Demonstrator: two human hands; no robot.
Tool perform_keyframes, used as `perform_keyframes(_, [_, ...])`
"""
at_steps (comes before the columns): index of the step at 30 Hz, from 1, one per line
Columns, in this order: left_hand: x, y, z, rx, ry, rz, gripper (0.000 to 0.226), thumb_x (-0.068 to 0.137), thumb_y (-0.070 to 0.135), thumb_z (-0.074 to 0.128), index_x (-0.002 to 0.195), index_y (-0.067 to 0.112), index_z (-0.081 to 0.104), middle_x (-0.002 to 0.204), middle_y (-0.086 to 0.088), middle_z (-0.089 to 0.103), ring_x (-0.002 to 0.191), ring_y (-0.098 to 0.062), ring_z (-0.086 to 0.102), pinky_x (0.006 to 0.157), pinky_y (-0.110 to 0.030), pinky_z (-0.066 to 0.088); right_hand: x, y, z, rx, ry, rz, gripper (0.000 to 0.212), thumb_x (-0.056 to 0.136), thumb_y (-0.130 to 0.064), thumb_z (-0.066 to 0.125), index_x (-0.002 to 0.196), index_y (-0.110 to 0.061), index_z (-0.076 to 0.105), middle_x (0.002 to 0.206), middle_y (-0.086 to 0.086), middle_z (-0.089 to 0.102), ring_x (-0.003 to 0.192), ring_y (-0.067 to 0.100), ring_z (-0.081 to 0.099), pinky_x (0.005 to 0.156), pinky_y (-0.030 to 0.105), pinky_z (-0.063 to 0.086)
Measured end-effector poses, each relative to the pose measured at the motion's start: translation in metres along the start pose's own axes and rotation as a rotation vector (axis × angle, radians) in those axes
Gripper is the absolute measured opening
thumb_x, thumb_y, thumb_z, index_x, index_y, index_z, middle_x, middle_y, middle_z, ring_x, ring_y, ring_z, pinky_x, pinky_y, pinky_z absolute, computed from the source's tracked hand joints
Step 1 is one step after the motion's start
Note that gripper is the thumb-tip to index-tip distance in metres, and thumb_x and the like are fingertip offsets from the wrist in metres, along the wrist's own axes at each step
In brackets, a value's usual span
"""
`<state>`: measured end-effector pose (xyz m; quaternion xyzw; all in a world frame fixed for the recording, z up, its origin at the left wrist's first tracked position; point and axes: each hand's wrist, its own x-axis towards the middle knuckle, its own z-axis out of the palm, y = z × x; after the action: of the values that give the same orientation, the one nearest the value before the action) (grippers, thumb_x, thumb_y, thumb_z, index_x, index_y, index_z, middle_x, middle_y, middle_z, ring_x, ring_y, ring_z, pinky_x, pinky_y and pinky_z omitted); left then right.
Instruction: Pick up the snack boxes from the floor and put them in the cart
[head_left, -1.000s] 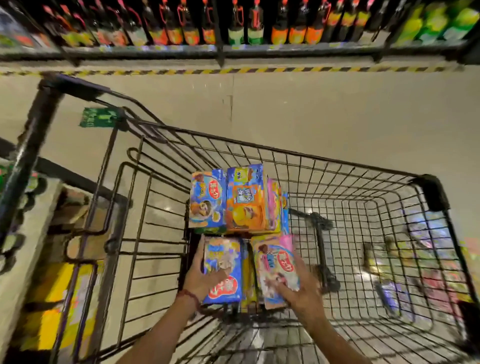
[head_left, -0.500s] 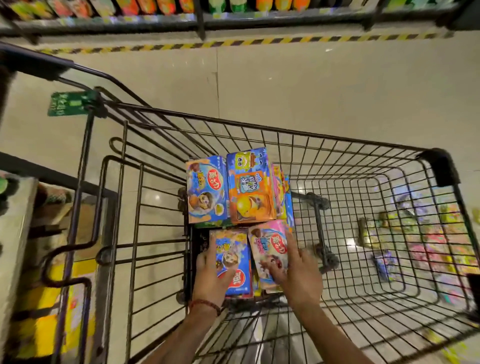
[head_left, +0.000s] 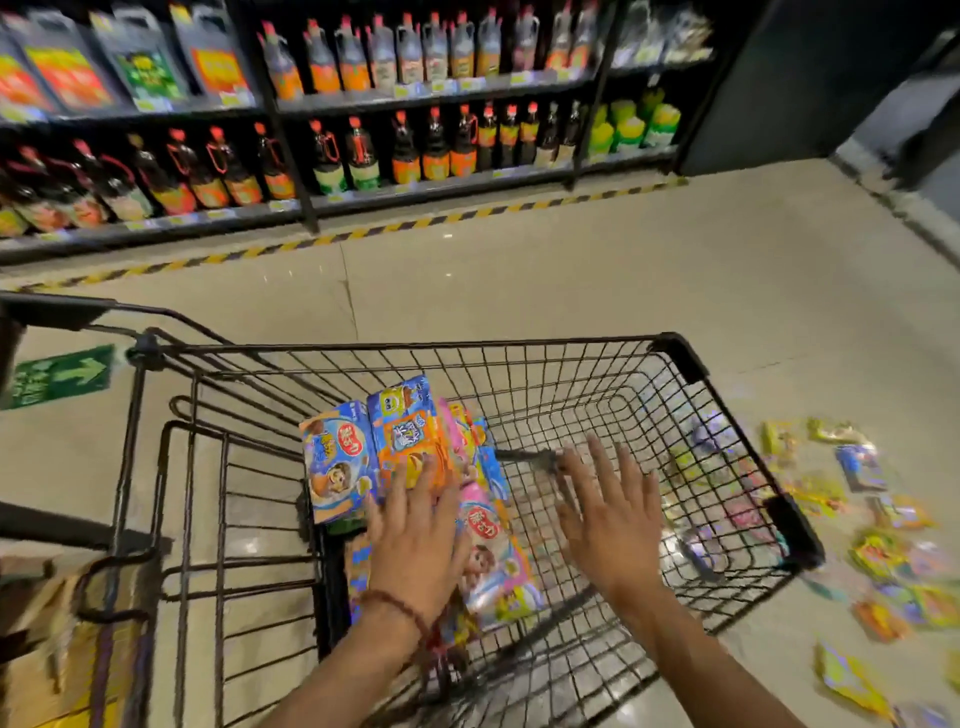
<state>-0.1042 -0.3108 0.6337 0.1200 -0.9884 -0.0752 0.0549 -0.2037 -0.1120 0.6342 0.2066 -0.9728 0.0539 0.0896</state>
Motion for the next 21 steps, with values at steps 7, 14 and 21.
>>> perform_keyframes(7, [0.052,0.126,-0.063,0.032,0.135,0.249,0.068,0.068,0.044,0.072,0.128,0.019,0.052,0.134,-0.011,0.052,0.13,-0.038,0.038,0.096,-0.073,0.029,-0.017,0.084,-0.094,-0.017,0.226,0.119,0.056,0.085,-0.048,0.038,0.138,-0.03,0.04,0.143,0.005,0.049,0.136,0.03,0.03,0.105,0.059,0.022])
perform_keyframes(14, [0.041,0.317,-0.098,0.064,0.245,0.471,0.072,0.061,0.047,0.077,0.125,0.021,0.057,0.132,-0.01,0.054,0.129,-0.032,0.033,0.095,-0.074,0.02,-0.115,0.232,-0.176,-0.184,0.416,0.343,0.052,0.085,-0.046,0.044,0.134,-0.029,0.049,0.141,0.005,0.05,0.131,0.033,0.035,0.102,0.058,0.027])
perform_keyframes(21, [0.013,0.45,-0.099,0.02,0.311,0.637,0.068,0.065,0.043,0.073,0.125,0.018,0.055,0.13,-0.012,0.054,0.127,-0.033,0.042,0.089,-0.077,0.026,-0.205,0.346,-0.215,-0.259,0.362,0.467,0.053,0.086,-0.045,0.04,0.137,-0.029,0.04,0.143,0.006,0.048,0.131,0.035,0.034,0.101,0.063,0.029])
